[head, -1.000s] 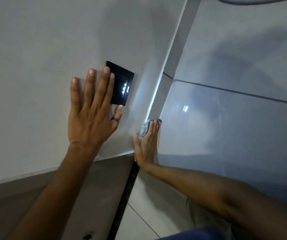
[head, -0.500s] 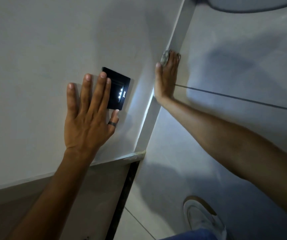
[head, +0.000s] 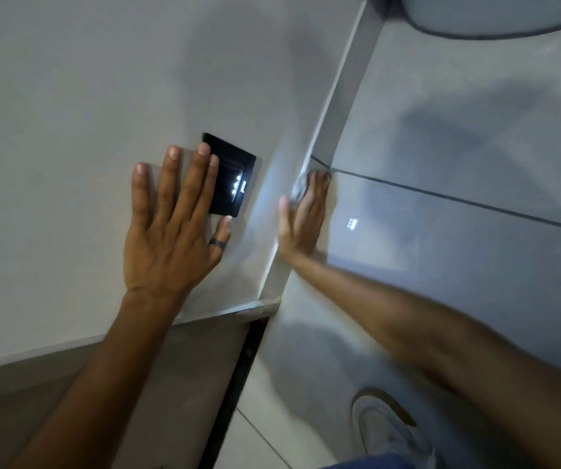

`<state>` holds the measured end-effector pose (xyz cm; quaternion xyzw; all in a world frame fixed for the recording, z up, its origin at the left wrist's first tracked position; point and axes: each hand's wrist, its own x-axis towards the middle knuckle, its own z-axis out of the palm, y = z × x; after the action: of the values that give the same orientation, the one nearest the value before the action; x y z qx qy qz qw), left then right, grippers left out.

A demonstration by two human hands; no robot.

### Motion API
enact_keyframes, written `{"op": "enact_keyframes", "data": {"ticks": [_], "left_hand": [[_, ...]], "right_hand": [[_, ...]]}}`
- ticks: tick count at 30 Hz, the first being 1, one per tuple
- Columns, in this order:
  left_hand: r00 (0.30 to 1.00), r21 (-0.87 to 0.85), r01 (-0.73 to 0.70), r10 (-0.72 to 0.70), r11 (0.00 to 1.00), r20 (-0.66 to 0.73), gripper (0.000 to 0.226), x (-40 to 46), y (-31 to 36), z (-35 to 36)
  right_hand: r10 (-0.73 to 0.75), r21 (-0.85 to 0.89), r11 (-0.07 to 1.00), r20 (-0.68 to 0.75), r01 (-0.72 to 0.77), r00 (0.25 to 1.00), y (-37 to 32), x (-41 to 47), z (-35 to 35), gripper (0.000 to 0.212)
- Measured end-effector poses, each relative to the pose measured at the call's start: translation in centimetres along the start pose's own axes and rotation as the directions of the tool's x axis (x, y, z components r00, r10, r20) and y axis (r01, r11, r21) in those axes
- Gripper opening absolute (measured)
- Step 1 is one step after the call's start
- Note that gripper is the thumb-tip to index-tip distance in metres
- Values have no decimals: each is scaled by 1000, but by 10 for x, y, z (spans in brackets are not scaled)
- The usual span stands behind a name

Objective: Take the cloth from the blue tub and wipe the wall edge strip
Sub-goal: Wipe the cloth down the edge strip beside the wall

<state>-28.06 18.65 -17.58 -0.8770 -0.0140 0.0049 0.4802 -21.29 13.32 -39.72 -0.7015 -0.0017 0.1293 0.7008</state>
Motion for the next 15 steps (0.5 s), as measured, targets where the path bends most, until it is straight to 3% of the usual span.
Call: {"op": "enact_keyframes", "data": {"ticks": [4, 7, 12, 15], "left_hand": [[1000, 6, -5, 5, 1000, 15, 82, 2, 1, -1], [1000, 13, 0, 0, 1000, 17, 82, 2, 1, -2], [1000, 18, -4, 4, 1000, 11, 83, 2, 1, -3], [1000, 15, -1, 1, 1000, 7, 83, 2, 0, -2]], "right_hand": [[27, 0, 1000, -42, -27, 999, -20, 117, -16, 83], [25, 21, 999, -71, -24, 997, -25, 146, -18, 83], [65, -5, 998, -12, -65, 998, -4, 59, -6, 79], [64, -40, 997, 141, -59, 988, 16, -55, 0, 81]]}}
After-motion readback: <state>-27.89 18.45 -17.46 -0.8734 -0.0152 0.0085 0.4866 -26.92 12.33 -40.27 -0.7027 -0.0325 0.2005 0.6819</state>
